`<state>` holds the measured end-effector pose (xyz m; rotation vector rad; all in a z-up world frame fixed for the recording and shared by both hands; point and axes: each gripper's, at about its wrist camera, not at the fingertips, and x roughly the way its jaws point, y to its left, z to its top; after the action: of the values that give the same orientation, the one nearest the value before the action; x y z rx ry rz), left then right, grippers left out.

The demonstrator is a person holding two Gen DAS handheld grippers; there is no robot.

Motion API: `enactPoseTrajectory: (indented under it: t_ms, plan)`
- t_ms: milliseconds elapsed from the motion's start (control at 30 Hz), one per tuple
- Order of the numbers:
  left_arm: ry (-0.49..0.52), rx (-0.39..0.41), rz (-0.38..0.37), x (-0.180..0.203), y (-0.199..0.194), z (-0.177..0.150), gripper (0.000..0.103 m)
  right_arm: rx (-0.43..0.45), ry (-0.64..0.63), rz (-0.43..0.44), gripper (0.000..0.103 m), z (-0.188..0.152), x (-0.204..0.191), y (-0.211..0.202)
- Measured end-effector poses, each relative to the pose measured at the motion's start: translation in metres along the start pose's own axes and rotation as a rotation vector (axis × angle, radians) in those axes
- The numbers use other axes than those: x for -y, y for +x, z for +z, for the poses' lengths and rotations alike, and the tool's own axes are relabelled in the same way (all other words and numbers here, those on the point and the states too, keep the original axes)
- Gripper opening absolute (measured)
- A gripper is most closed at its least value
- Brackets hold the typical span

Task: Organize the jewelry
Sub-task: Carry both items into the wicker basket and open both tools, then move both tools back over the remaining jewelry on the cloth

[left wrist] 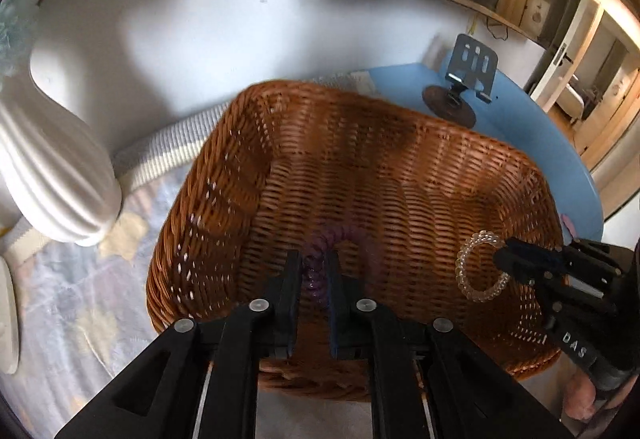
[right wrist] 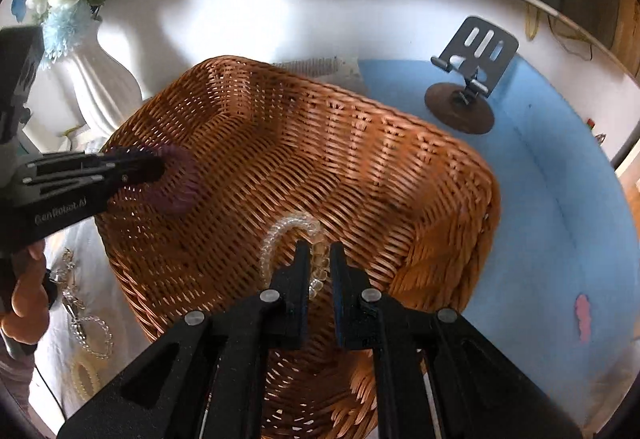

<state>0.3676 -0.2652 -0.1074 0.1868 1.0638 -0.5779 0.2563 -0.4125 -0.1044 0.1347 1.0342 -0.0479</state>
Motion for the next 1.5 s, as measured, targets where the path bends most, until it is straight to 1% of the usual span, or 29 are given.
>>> enactPoseTrajectory:
  t_ms: [67,100,133,200,300,367,400,500,533,567,600,633,700,767,833,933,1133,1300,1333,1400,1467,1500]
  plan:
    - [0.001,0.011,-0.011,-0.001,-0.005,-0.003,0.021,0.013,0.016,0.003,0.016,-0.003,0.003,-0.006]
    - [-0.002,0.018,-0.015,-0.001,-0.010,-0.005,0.025,0.024,0.023,0.003,0.017,-0.004,0.006,-0.009]
    - [-0.006,0.030,-0.015,-0.002,-0.018,-0.008,0.027,0.032,0.028,0.006,0.018,-0.005,0.007,-0.012]
    - [-0.005,0.063,-0.014,-0.004,-0.035,-0.012,0.029,0.048,0.029,0.015,0.018,-0.005,0.009,-0.021]
    - [-0.014,0.112,0.000,-0.006,-0.064,-0.022,0.033,0.082,0.013,0.010,0.018,-0.009,0.001,-0.041]
    - [-0.036,0.172,0.040,-0.008,-0.092,-0.033,0.034,0.110,-0.006,0.011,0.019,-0.014,-0.009,-0.058]
    - [-0.046,0.197,0.061,-0.013,-0.108,-0.042,0.035,0.121,-0.014,0.013,0.022,-0.016,-0.014,-0.065]
    - [-0.116,0.299,0.184,-0.015,-0.151,-0.073,0.040,0.162,-0.041,0.023,0.033,-0.025,-0.035,-0.089]
    - [-0.126,0.317,0.209,-0.014,-0.162,-0.082,0.041,0.171,-0.045,0.031,0.034,-0.027,-0.040,-0.096]
    - [-0.136,0.342,0.256,-0.013,-0.175,-0.095,0.041,0.176,-0.048,0.038,0.034,-0.029,-0.044,-0.100]
    - [-0.142,0.356,0.287,-0.014,-0.183,-0.102,0.042,0.181,-0.052,0.046,0.034,-0.031,-0.048,-0.106]
    - [-0.160,0.380,0.319,-0.014,-0.197,-0.116,0.044,0.188,-0.057,0.059,0.034,-0.035,-0.056,-0.113]
    - [-0.210,0.397,0.341,-0.019,-0.214,-0.137,0.048,0.197,-0.062,0.074,0.035,-0.042,-0.068,-0.122]
    - [-0.261,0.410,0.347,-0.026,-0.229,-0.163,0.048,0.202,-0.076,0.096,0.036,-0.049,-0.081,-0.129]
    - [-0.281,0.419,0.390,-0.031,-0.240,-0.181,0.049,0.200,-0.096,0.105,0.043,-0.056,-0.094,-0.133]
    - [-0.302,0.433,0.429,-0.036,-0.252,-0.202,0.049,0.193,-0.126,0.122,0.044,-0.068,-0.114,-0.136]
    - [-0.338,0.431,0.451,-0.049,-0.255,-0.227,0.049,0.137,-0.177,0.158,0.044,-0.086,-0.147,-0.122]
    - [-0.372,0.378,0.447,-0.067,-0.241,-0.243,0.049,0.086,-0.204,0.180,0.044,-0.101,-0.161,-0.103]
    - [-0.384,0.364,0.435,-0.073,-0.237,-0.247,0.049,0.075,-0.207,0.182,0.044,-0.104,-0.163,-0.098]
    - [-0.413,0.341,0.373,-0.089,-0.232,-0.258,0.049,0.058,-0.212,0.186,0.044,-0.110,-0.164,-0.090]
    - [-0.450,0.303,0.296,-0.112,-0.226,-0.272,0.049,0.037,-0.225,0.197,0.044,-0.115,-0.162,-0.083]
    - [-0.460,0.292,0.283,-0.119,-0.224,-0.276,0.049,0.031,-0.229,0.196,0.044,-0.117,-0.162,-0.080]
